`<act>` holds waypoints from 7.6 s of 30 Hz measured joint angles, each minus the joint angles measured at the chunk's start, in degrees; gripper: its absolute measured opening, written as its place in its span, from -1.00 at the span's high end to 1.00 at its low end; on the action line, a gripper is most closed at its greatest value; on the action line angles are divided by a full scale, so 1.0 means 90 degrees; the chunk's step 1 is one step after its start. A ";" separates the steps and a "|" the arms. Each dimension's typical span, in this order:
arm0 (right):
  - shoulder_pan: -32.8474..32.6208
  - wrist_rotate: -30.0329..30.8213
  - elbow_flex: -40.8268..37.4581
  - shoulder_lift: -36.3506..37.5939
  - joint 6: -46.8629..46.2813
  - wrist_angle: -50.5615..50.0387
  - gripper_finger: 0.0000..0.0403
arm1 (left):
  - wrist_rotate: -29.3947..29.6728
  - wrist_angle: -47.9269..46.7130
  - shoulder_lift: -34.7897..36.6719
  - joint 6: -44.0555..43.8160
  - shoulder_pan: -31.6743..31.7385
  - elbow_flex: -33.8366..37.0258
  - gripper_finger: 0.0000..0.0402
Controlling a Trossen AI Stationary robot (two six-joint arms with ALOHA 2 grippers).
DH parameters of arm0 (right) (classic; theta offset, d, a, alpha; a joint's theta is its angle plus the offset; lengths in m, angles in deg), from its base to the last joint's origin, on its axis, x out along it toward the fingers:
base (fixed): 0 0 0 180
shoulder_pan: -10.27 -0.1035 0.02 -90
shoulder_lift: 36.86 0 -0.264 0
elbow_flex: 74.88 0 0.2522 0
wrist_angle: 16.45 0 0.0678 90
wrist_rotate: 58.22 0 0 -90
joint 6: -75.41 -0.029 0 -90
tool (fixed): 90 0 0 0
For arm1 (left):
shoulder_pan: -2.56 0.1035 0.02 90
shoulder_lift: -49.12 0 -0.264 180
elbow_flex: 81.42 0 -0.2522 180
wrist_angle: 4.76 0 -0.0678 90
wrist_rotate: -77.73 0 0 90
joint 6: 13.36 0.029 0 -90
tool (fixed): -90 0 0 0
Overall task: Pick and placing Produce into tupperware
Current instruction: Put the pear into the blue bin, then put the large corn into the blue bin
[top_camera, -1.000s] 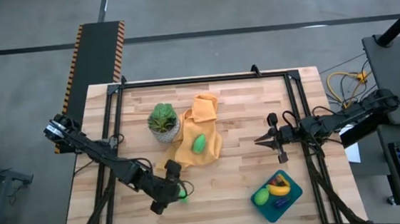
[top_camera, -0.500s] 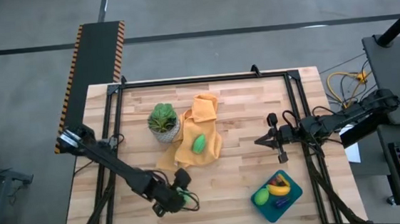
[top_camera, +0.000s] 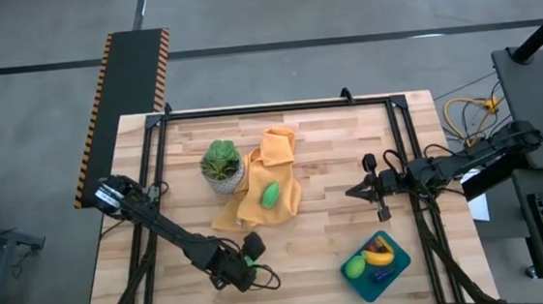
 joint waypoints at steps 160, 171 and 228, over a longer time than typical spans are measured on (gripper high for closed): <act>0.0000 0.0002 0.0000 0.0012 0.0190 -0.0126 0.96 | -0.1904 0.5498 -0.4012 0.0605 0.1542 -0.4690 -0.53; 0.0000 0.0002 0.0000 0.0012 0.0170 -0.0165 0.96 | -0.0604 0.4126 -0.3226 0.0791 0.1537 -0.4745 -0.54; 0.0000 0.0005 0.0000 0.0012 0.0049 -0.0163 0.96 | 0.1094 -0.3081 -0.1624 -0.7880 0.3246 -0.2951 -0.54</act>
